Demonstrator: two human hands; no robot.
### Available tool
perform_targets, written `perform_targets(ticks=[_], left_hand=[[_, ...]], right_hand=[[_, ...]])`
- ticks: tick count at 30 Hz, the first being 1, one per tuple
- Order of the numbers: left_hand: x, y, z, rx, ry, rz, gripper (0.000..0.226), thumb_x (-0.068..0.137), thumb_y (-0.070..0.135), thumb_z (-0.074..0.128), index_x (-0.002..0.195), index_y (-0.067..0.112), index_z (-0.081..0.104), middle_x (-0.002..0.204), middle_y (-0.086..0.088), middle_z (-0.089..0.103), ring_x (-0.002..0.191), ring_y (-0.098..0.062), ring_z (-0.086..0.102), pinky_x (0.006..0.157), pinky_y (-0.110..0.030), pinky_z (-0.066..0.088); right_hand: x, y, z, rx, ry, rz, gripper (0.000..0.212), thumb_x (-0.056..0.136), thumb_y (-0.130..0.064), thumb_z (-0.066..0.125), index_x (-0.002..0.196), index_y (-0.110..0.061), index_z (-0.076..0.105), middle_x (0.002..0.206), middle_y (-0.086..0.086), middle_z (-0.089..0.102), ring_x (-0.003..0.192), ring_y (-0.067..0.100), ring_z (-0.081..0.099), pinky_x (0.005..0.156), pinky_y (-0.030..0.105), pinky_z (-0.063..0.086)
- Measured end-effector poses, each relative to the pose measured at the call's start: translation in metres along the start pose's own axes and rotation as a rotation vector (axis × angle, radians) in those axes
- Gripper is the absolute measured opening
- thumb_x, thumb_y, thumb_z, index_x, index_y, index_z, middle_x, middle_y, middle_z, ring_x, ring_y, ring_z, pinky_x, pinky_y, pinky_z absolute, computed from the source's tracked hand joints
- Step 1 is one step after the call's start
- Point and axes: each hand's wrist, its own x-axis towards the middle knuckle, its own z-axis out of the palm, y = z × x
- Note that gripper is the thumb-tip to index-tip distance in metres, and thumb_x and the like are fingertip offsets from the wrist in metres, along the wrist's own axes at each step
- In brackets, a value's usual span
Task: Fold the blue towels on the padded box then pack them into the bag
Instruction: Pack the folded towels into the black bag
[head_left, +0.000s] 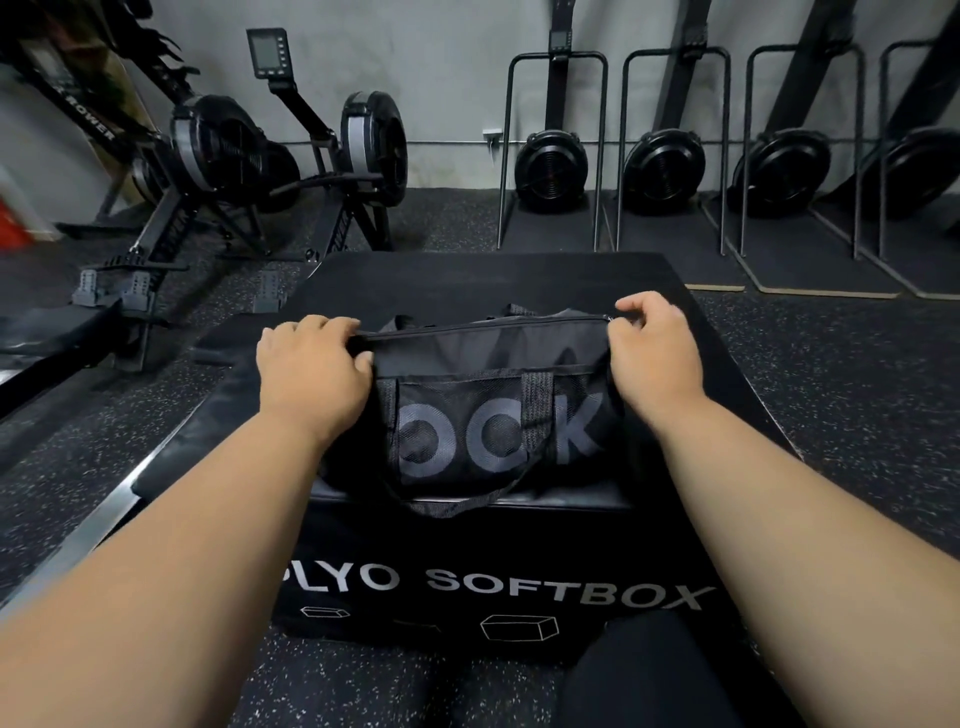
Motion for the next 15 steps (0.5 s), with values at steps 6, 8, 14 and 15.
perform_targets(ticks=[6, 8, 14, 15], left_hand=[[-0.03, 0.01, 0.011, -0.1, -0.202, 0.024, 0.085, 0.092, 0.084, 0.037, 0.164, 0.045, 0.018, 0.176, -0.002, 0.007, 0.161, -0.034, -0.003, 0.127, -0.06, -0.002], [-0.041, 0.01, 0.02, -0.061, -0.294, 0.097, 0.097, 0.084, 0.095, 0.029, 0.165, 0.047, 0.006, 0.176, 0.001, -0.008, 0.161, -0.032, -0.016, 0.126, -0.062, -0.007], [-0.032, -0.001, 0.053, -0.036, -0.349, 0.113, 0.098, 0.084, 0.095, 0.021, 0.166, 0.044, 0.003, 0.176, 0.007, -0.006, 0.162, -0.024, -0.011, 0.128, -0.06, -0.004], [-0.029, -0.002, 0.056, -0.061, -0.375, 0.11, 0.098, 0.084, 0.094, 0.025, 0.166, 0.044, 0.005, 0.176, 0.008, -0.005, 0.162, -0.024, -0.009, 0.128, -0.059, -0.003]], right_hand=[[-0.033, 0.002, 0.02, -0.33, -0.244, -0.11, 0.08, 0.087, -0.074, 0.06, 0.158, -0.048, 0.033, 0.171, 0.008, 0.014, 0.152, 0.037, 0.026, 0.123, 0.056, 0.026], [-0.04, 0.011, 0.031, -0.258, -0.398, -0.049, 0.087, 0.088, -0.077, 0.058, 0.161, -0.053, 0.017, 0.174, 0.002, 0.005, 0.154, 0.037, 0.026, 0.122, 0.052, 0.029], [-0.03, 0.039, 0.065, -0.224, -0.444, 0.03, 0.071, 0.096, -0.078, 0.04, 0.16, -0.058, 0.015, 0.175, 0.0, 0.01, 0.153, 0.034, 0.033, 0.117, 0.047, 0.033], [-0.026, 0.042, 0.069, -0.236, -0.457, 0.042, 0.07, 0.096, -0.079, 0.038, 0.159, -0.059, 0.015, 0.175, 0.0, 0.01, 0.153, 0.034, 0.033, 0.118, 0.048, 0.032]])
